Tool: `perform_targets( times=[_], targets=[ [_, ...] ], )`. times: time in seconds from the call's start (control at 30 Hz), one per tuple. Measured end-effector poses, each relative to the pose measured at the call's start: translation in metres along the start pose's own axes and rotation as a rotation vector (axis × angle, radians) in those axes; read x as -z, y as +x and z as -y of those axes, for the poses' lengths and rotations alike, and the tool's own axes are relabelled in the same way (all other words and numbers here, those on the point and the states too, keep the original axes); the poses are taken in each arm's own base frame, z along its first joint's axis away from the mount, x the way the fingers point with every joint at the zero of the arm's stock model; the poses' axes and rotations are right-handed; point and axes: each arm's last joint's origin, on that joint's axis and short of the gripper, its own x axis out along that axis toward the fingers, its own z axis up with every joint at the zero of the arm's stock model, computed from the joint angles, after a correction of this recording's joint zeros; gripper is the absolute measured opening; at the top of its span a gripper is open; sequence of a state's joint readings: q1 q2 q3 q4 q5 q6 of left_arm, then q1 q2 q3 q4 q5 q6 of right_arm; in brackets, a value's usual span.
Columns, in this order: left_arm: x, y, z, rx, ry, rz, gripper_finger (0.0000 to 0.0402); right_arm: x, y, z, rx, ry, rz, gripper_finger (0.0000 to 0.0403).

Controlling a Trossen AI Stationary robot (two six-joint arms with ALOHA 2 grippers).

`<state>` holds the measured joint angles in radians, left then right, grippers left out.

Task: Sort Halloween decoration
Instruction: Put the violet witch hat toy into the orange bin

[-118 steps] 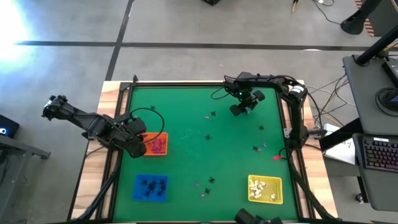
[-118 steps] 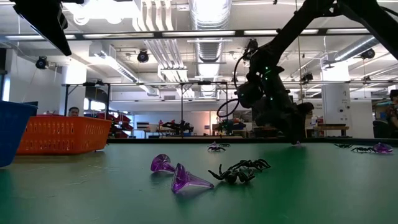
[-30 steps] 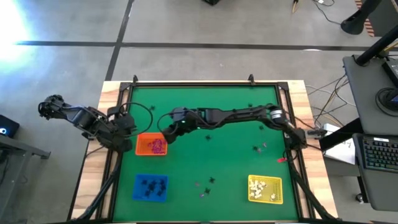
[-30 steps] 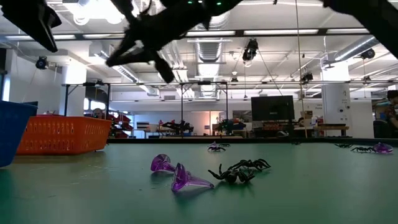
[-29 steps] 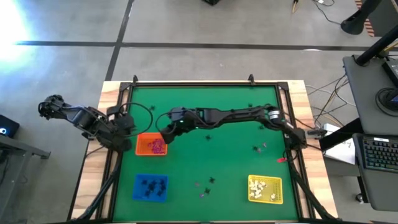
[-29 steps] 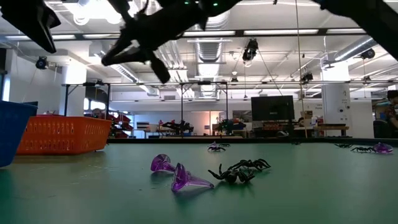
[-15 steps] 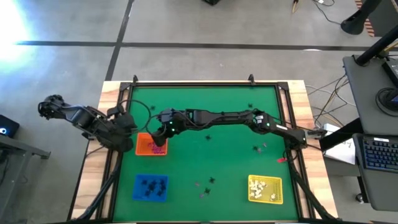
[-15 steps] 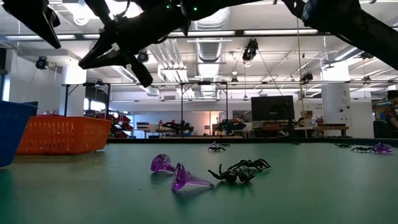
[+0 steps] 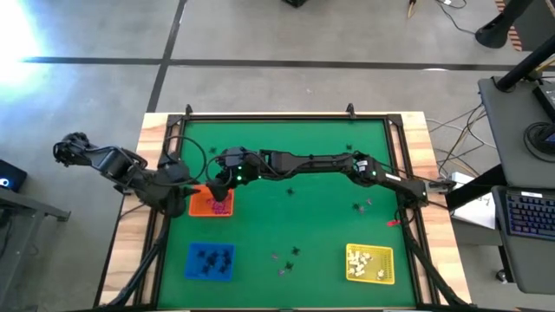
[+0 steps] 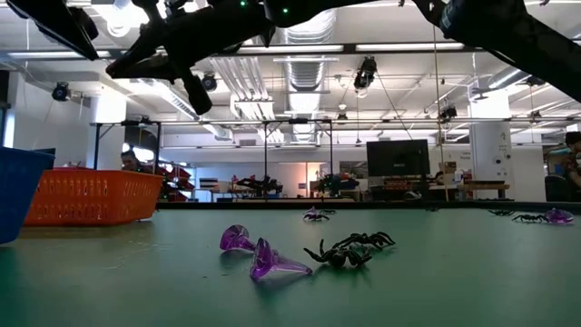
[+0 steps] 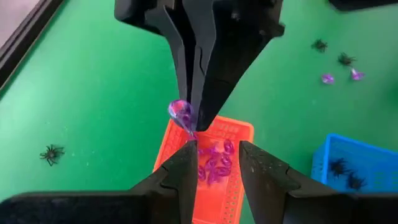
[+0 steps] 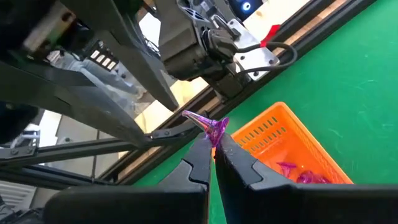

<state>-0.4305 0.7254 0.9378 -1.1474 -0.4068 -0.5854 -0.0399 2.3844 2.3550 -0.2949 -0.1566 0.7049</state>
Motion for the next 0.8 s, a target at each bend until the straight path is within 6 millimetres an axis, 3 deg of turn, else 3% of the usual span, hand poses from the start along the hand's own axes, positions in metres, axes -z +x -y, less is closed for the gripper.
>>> perform_targets(
  times=[0.27, 0.8],
  targets=[
    [0.0027, 0.0057, -0.0017, -0.072, 0.013, 0.037, 0.0078, 0.0021, 0.0004, -0.0022, -0.004, -0.010, -0.005, 0.0009],
    [-0.0020, 0.0096, -0.0022, -0.110, 0.033, 0.062, 0.0076, 0.0031, 0.0007, -0.0040, -0.011, -0.014, -0.006, 0.0009]
  ],
)
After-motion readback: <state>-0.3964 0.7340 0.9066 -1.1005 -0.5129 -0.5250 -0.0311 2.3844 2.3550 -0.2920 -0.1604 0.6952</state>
